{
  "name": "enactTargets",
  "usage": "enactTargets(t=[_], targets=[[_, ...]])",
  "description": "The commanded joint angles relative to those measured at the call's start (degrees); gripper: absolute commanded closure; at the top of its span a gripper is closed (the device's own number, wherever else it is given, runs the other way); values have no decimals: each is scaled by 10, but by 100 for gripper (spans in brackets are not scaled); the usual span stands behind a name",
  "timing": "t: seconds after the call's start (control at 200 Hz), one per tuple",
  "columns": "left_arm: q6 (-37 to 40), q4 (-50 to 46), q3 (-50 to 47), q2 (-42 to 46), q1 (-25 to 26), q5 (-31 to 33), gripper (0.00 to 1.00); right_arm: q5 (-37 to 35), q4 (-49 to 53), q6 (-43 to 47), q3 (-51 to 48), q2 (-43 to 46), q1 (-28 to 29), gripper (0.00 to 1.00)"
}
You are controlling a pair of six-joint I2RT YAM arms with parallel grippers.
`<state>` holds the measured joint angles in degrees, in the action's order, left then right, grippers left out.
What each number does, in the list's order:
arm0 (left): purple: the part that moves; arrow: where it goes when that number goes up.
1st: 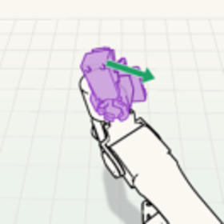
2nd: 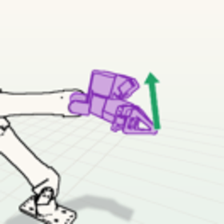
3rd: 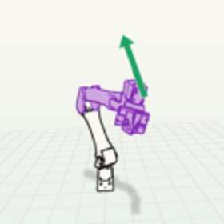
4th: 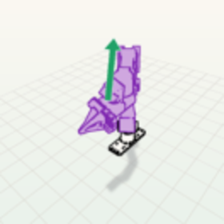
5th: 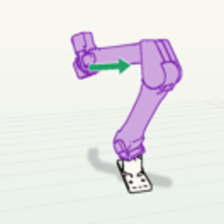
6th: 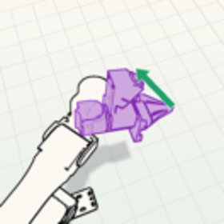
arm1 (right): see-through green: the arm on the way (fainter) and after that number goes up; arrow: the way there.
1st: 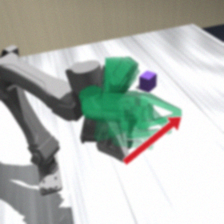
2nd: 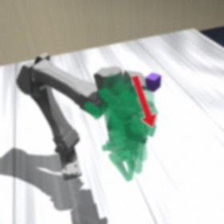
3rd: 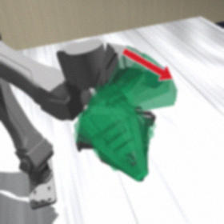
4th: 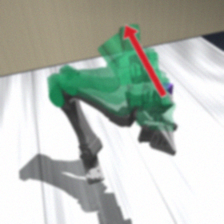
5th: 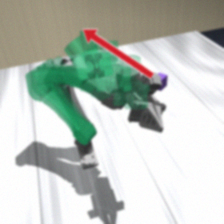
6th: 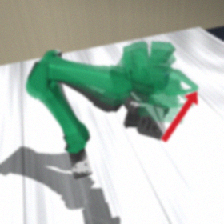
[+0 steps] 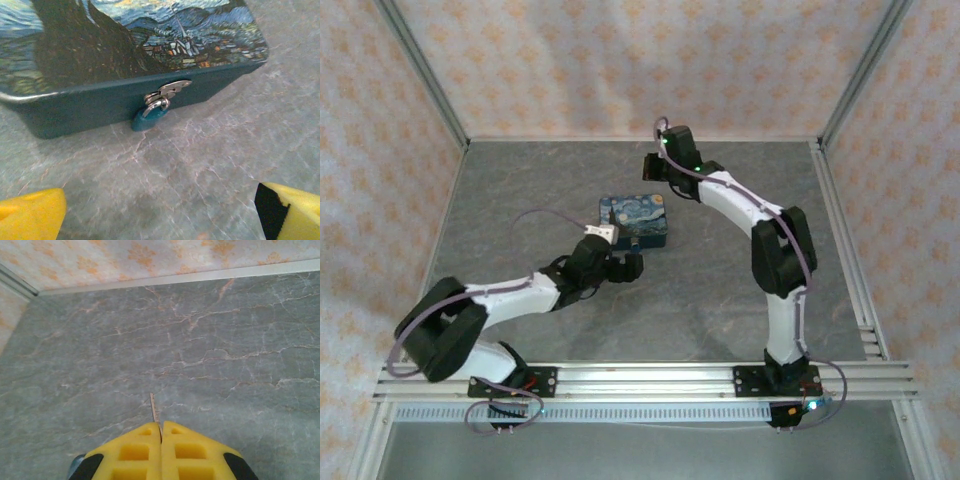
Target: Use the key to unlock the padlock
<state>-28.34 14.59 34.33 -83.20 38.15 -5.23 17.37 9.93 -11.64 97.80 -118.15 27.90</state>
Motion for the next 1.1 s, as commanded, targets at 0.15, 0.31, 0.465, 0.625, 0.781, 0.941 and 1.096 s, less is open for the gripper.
enactTargets(t=[0.15,0.31,0.465,0.625,0.781,0.941,1.096], targets=[[32,119,52,-118,2,26,2,-41,44,47,62,-74,3,100],[28,148,80,-174,2,22,3,-49,40,61,65,-94,7,100],[29,176,86,-199,2,25,4,-51,40,68,64,-103,12,100],[48,197,95,-212,2,21,8,-51,40,70,62,-113,19,100],[60,270,81,-230,6,22,10,-55,35,71,49,-115,27,100],[71,362,63,-258,12,10,11,-55,24,57,24,-112,34,100],[89,419,58,-296,14,18,9,-52,19,54,2,-115,41,100]])
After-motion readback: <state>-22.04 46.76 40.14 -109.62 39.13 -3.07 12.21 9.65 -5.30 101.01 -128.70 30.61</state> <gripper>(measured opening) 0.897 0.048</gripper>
